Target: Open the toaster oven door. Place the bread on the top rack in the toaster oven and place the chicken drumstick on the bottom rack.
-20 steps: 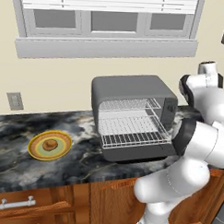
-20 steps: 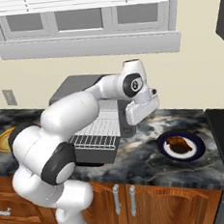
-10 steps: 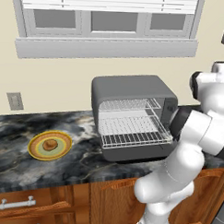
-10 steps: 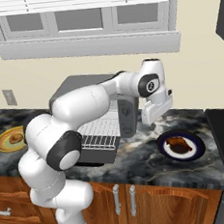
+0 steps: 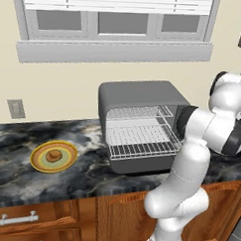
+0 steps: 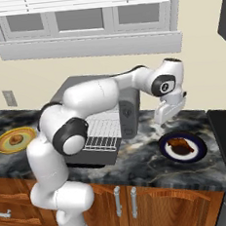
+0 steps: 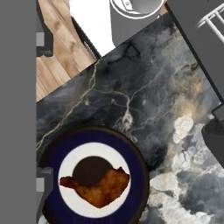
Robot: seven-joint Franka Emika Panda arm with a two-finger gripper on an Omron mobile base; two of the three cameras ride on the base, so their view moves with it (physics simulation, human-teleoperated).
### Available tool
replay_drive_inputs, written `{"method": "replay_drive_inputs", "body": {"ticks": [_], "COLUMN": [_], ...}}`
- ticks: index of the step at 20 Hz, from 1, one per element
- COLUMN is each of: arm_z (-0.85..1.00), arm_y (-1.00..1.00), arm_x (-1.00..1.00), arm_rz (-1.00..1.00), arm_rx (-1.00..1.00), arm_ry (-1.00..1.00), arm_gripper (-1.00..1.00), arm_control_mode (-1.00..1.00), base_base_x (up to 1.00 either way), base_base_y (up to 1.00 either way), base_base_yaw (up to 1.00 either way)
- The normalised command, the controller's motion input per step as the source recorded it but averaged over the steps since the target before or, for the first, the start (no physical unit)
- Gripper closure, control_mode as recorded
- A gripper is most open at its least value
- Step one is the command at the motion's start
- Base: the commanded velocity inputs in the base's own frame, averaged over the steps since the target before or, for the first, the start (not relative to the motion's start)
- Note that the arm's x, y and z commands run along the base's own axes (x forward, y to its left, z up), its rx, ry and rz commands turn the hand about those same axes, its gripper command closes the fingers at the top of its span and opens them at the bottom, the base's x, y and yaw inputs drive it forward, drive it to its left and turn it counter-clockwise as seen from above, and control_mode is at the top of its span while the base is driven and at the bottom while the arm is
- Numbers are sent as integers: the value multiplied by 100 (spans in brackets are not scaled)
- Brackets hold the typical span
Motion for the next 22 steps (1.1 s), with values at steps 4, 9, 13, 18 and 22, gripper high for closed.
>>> {"method": "replay_drive_inputs", "body": {"ticks": [4,9,13,18,22], "arm_z": [-16,-16,-17,-20,-16], "arm_y": [-11,-12,-12,-8,-10], "arm_x": [19,22,22,13,19], "arm_rz": [-10,-12,-14,-14,-15], "arm_rx": [1,0,0,0,0], "arm_ry": [-1,-2,0,0,0], "arm_gripper": [-100,-100,-100,-100,-100], "arm_control_mode": [-100,-100,-100,-100,-100], "base_base_x": [0,0,0,0,0], "base_base_y": [0,0,0,0,0], "base_base_yaw": [0,0,0,0,0]}}
